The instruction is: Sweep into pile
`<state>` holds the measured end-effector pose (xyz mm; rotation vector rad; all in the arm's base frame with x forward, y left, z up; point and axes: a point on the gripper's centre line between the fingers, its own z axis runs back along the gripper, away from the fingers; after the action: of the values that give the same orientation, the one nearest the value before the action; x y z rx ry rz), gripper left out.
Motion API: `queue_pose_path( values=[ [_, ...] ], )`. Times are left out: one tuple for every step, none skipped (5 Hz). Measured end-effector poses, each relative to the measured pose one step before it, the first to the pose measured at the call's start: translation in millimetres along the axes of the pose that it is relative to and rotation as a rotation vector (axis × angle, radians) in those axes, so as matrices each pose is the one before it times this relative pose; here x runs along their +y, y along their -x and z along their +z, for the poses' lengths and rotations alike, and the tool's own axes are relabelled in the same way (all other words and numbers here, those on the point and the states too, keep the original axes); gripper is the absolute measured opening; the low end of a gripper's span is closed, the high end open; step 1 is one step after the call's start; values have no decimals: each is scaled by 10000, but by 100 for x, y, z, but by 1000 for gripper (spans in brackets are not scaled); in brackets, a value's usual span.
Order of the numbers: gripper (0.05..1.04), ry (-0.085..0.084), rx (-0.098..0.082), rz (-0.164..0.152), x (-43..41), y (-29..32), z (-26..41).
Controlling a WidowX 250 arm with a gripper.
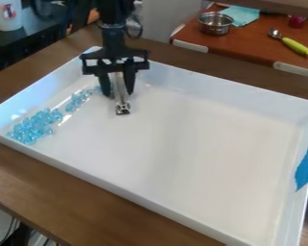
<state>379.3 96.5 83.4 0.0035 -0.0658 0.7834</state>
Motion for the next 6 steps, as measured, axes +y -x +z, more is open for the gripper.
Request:
queue_pose_path(
  values=[
    [496, 127, 171, 683, 598, -206, -8],
    [496, 41, 153, 313, 791, 287, 66],
    [496, -57, 181, -31, 1046, 1299, -7],
    [496, 88, 37, -148, 698, 1225, 6],
    [496, 111, 49, 99, 550, 1111, -26],
    [496, -34, -9, 192, 737, 481, 11]
  ],
)
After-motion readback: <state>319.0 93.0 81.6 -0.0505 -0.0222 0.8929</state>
